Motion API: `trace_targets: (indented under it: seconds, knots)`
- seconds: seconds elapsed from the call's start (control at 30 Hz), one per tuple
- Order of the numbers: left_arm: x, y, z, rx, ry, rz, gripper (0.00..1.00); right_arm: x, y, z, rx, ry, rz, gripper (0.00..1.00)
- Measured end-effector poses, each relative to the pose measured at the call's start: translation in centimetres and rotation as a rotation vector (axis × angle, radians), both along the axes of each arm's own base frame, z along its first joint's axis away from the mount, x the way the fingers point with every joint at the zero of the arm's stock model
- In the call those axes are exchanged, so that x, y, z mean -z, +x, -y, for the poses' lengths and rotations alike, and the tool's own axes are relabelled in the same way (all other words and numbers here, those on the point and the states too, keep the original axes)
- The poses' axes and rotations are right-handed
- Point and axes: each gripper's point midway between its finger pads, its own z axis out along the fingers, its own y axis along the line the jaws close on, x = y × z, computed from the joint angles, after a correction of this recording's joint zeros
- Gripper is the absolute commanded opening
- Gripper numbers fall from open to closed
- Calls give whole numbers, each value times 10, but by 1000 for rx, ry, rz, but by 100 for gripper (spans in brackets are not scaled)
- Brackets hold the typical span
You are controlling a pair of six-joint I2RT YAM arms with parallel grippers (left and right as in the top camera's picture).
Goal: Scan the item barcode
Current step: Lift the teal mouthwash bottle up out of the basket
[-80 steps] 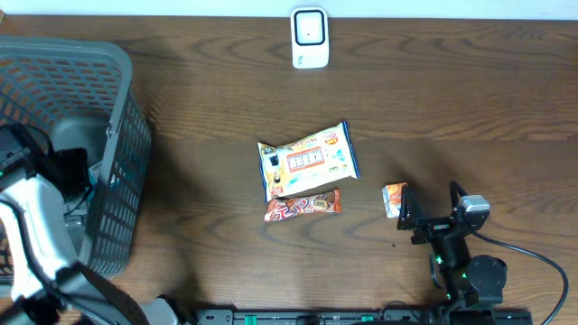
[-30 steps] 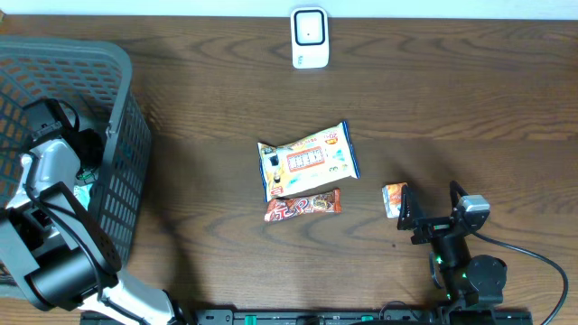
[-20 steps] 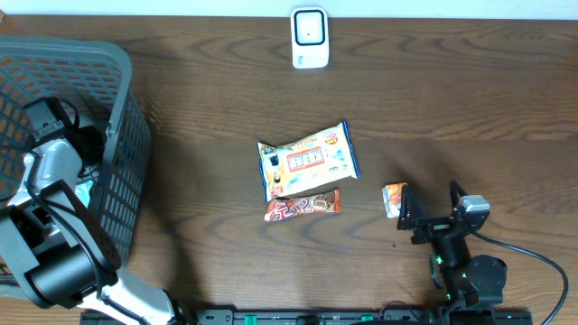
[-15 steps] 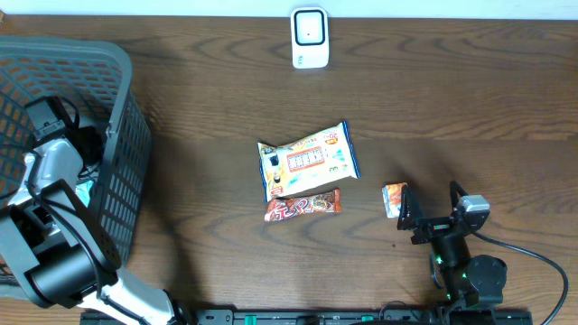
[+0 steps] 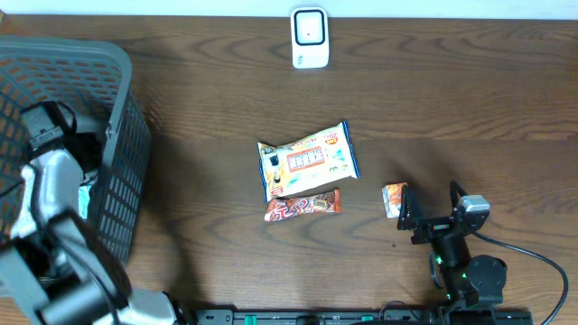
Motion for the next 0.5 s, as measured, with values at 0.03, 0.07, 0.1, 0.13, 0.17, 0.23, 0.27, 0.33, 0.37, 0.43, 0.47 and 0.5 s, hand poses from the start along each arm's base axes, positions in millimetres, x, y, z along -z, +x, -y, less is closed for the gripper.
trace_targets:
  seconds: [0.03,0.07,0.1,0.13,0.17,0.23,0.27,0.33,0.37,0.43,0.47,0.5]
  knots:
    - [-18,1,-1,1,26,42,13,0,0,0,0,0,0,99]
    - [-40,2,-1,4,55,93,13,0,0,0,0,0,0,99]
    - [-65,1,0,7,86,153,13,0,0,0,0,0,0,99]
    - [-87,-1,2,11,112,203,13,0,0,0,0,0,0,99]
    - [-113,-3,6,19,139,266,13,0,0,0,0,0,0,99]
    - [-153,-11,15,37,179,371,13,0,0,0,0,0,0,99]
    - [-173,-15,22,53,193,425,13,0,0,0,0,0,0,99]
    - [-211,-26,38,89,221,534,13,0,0,0,0,0,0,99]
    - [-225,-31,45,107,232,575,13,0,0,0,0,0,0,99]
    - [-255,-44,66,155,256,668,13,0,0,0,0,0,0,99]
    - [-265,-48,74,176,263,700,13,0,0,0,0,0,0,99]
    - [-277,-53,87,210,268,740,13,0,0,0,0,0,0,99]
